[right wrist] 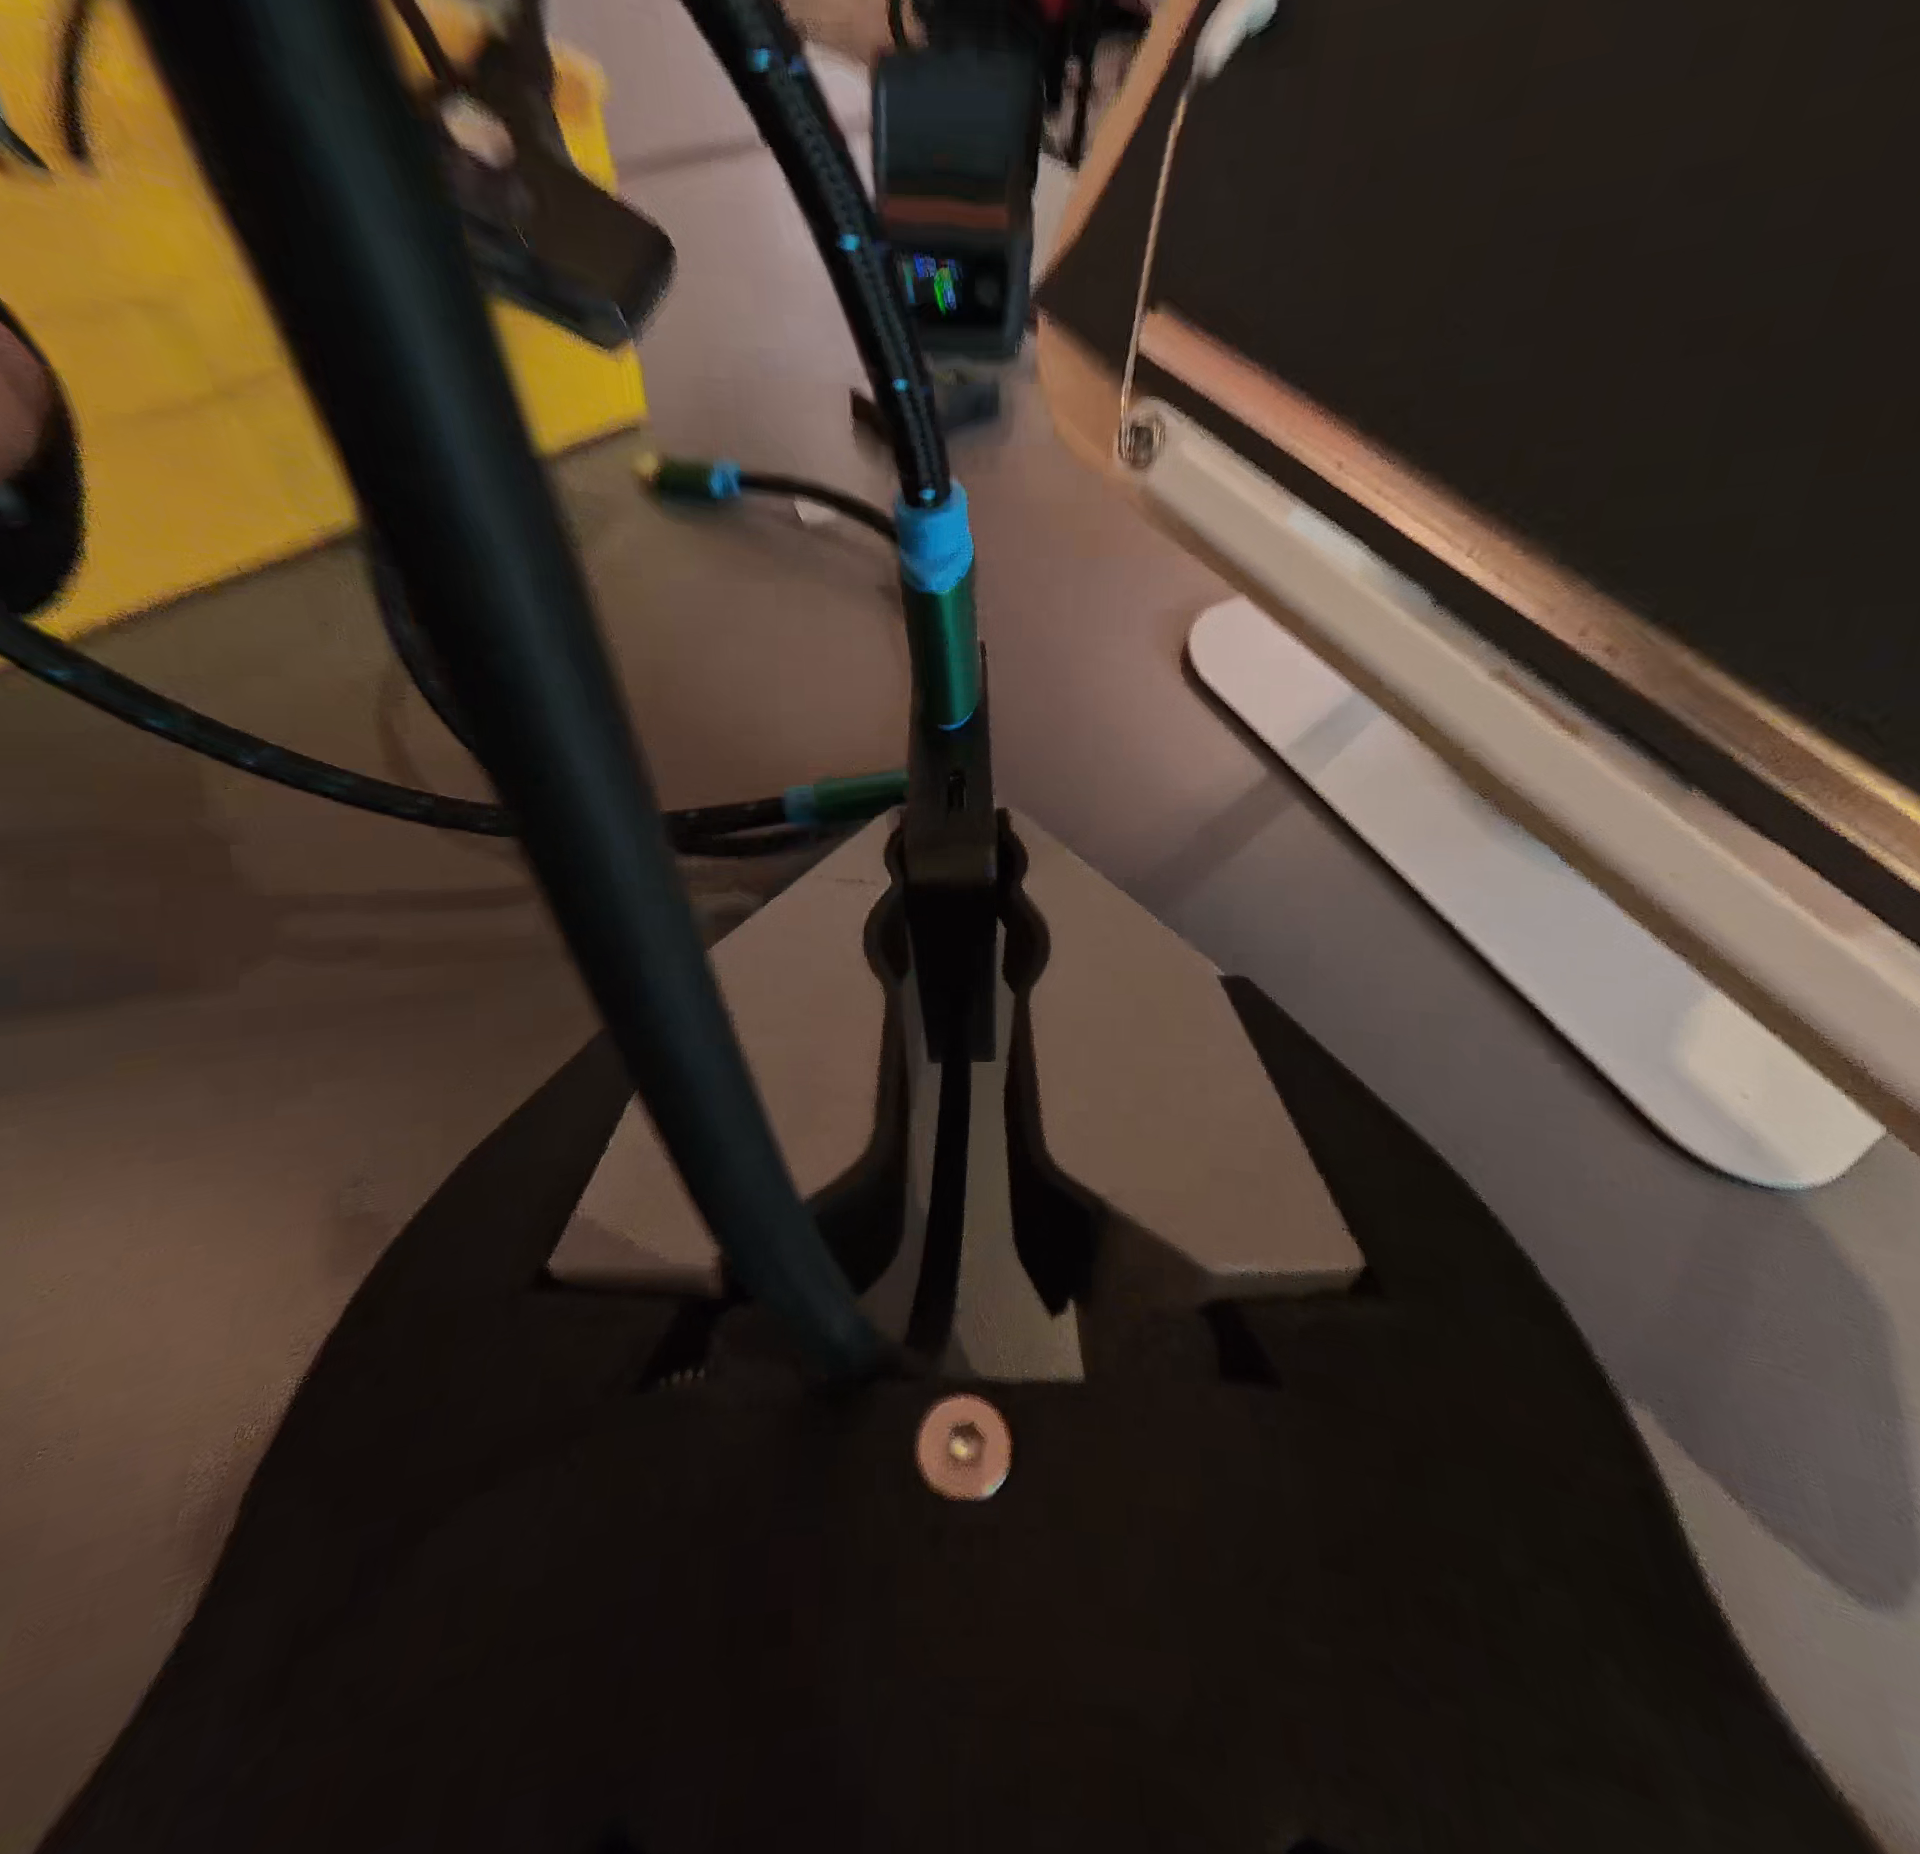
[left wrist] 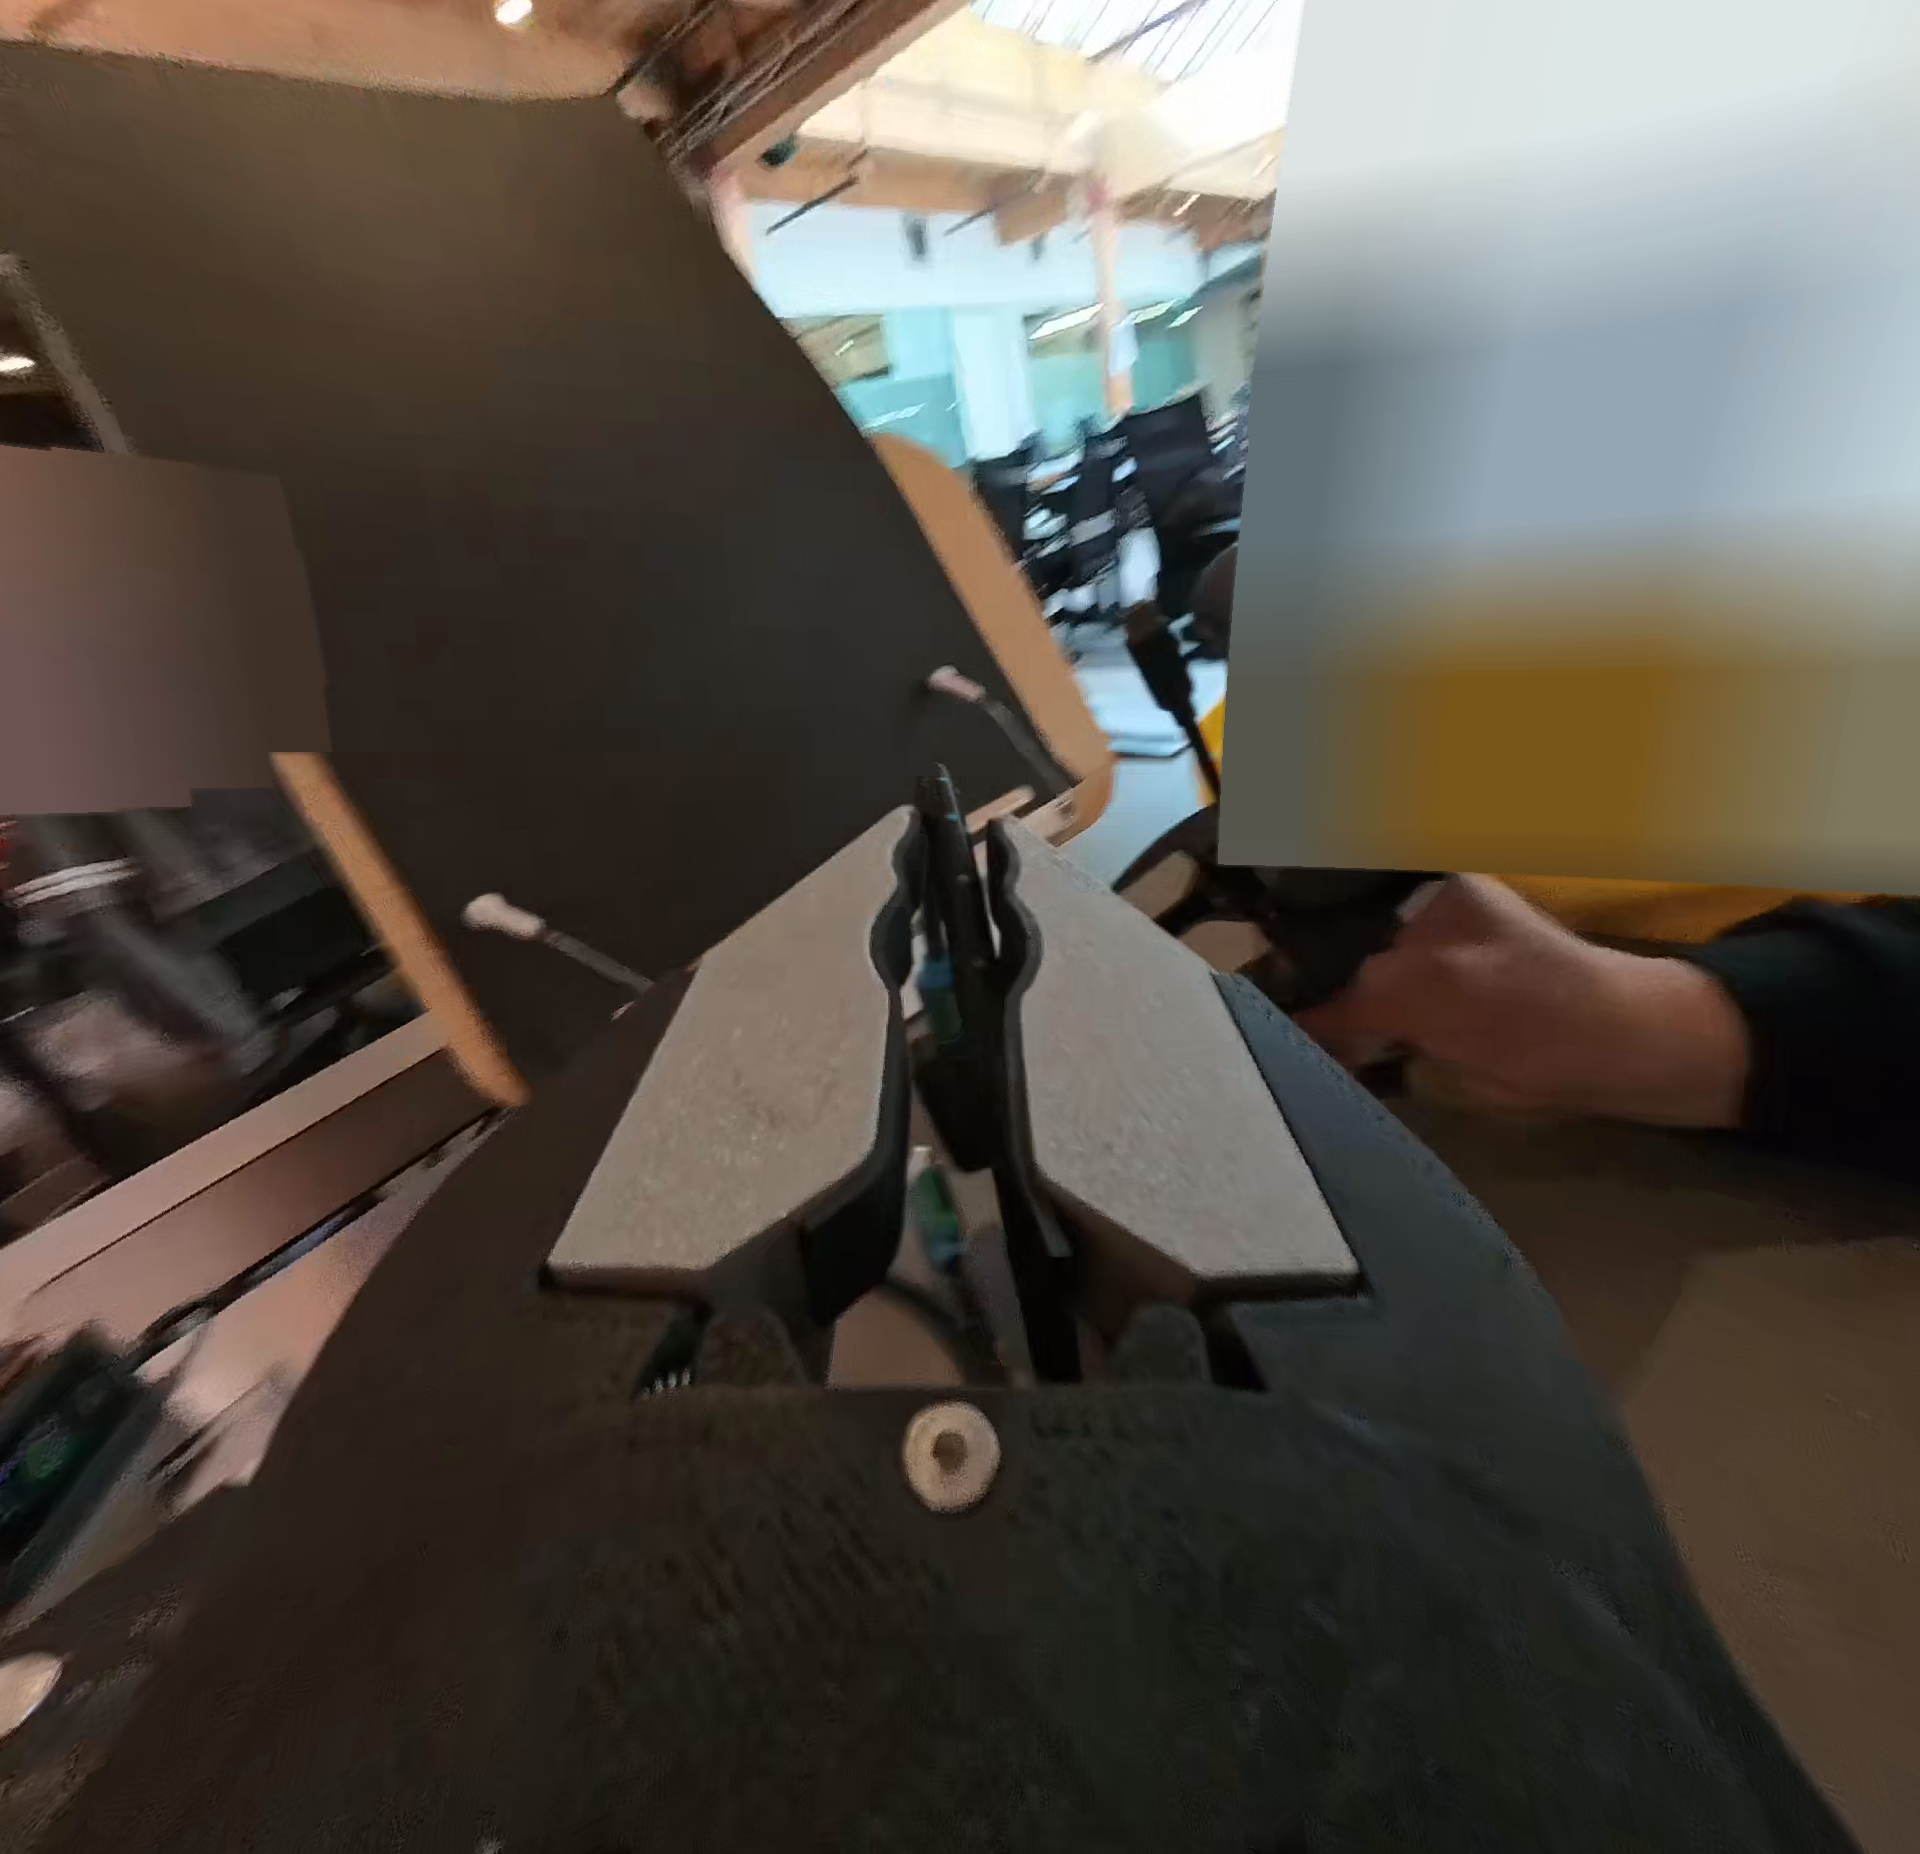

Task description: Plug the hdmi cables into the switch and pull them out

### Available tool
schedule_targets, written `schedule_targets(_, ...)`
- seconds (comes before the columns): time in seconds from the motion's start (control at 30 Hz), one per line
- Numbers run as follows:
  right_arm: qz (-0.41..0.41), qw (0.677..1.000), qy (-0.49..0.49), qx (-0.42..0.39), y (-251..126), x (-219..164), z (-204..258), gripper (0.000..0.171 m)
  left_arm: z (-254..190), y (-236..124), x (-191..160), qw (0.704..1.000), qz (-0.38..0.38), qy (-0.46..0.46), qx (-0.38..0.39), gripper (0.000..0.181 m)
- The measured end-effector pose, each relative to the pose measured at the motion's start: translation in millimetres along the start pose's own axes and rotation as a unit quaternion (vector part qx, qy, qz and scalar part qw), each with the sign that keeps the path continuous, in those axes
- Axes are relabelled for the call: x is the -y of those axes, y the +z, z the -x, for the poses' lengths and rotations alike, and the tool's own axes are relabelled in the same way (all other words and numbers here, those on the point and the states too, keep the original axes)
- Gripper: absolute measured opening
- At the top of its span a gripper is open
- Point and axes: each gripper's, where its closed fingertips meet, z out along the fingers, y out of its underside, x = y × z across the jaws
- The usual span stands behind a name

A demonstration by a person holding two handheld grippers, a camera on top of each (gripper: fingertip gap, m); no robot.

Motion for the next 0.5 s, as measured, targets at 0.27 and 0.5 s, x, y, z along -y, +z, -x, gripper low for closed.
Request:
schedule_targets(0.27, -0.121, 0.986, 0.055, 0.102, -36.1, 36.4, 20.2, 0.011, -31.0, -34.6, 45.4, 0.961, -0.135, -0.122, -0.209, 0.012)
schedule_targets(0.5, -0.251, 0.913, 0.122, 0.297, -99.1, 71.3, 35.9, 0.010, 13.1, -47.2, 39.0, 0.955, -0.199, -0.180, -0.123, 0.000)
